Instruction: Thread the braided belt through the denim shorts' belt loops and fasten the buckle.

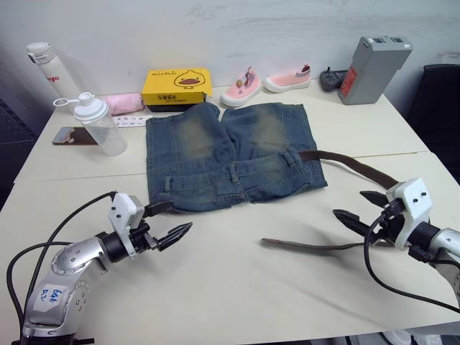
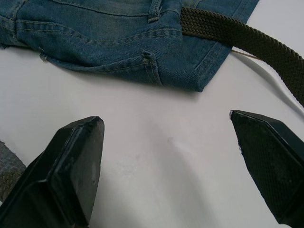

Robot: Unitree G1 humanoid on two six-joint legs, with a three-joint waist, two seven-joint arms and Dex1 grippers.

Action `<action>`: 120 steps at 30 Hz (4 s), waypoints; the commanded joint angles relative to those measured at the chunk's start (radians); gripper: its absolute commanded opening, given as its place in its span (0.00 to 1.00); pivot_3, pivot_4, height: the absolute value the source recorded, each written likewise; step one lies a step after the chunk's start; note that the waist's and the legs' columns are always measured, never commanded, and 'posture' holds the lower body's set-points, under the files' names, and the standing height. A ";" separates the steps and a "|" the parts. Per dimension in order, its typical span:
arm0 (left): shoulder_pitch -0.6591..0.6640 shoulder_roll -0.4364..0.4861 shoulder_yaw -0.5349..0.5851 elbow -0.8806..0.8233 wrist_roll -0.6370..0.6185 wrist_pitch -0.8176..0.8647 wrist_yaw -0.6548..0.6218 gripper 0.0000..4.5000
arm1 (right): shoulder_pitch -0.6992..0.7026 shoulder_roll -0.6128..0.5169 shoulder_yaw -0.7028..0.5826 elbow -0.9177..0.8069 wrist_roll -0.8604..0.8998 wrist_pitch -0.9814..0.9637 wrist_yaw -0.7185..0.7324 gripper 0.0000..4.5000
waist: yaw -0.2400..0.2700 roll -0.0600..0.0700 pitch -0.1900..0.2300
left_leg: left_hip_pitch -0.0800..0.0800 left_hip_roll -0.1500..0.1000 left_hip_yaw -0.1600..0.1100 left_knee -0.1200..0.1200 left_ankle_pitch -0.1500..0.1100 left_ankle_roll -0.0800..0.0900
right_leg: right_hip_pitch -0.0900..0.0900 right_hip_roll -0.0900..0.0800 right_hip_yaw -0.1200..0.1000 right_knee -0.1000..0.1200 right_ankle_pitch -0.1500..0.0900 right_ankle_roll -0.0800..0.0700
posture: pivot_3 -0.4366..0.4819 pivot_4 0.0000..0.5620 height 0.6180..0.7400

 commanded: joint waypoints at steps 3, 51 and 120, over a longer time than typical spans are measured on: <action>-0.025 0.006 0.002 0.009 0.001 -0.009 -0.004 0.98 | 0.011 -0.001 -0.016 -0.040 0.002 -0.019 0.008 1.00 | 0.001 0.000 0.000 | 0.000 0.000 0.000 0.000 0.000 0.000 | 0.000 0.000 0.000 0.000 0.000 0.000 | 0.48 0.27 1.00; -0.231 0.057 -0.160 0.050 -0.029 0.030 -0.203 1.00 | -0.089 -0.199 0.421 -0.163 -0.237 -0.101 0.248 0.01 | -0.004 -0.004 -0.008 | 0.003 0.002 0.000 0.007 -0.003 -0.001 | -0.001 0.002 0.001 0.002 0.000 -0.002 | 0.48 0.27 1.00; -0.517 -0.119 -0.223 0.303 -0.200 0.353 -0.317 0.00 | -0.242 -0.011 -0.037 -0.375 0.503 0.421 -0.077 0.86 | 0.000 -0.003 -0.005 | 0.002 0.003 -0.004 0.009 -0.002 0.000 | 0.003 0.005 0.001 0.005 0.002 0.001 | 0.48 0.27 1.00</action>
